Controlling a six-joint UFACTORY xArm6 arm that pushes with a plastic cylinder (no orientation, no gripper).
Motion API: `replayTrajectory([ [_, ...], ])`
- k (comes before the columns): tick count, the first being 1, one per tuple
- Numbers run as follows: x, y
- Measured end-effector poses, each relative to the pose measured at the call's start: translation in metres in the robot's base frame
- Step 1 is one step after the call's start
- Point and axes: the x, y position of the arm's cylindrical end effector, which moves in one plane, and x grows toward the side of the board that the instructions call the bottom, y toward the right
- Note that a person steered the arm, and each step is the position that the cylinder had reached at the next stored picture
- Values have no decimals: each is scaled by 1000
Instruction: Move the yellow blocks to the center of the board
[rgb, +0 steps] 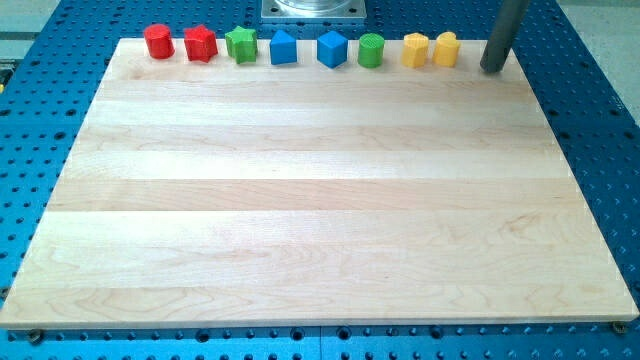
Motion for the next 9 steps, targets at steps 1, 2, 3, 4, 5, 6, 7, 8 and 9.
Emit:
replayTrajectory([
  [1, -12, -9],
  [2, -12, -18],
  [3, -12, -47],
  [4, -15, -51],
  [5, -18, -55],
  [6, -23, -55],
  [7, -31, -55],
  [8, -36, -68],
  [9, -33, -102],
])
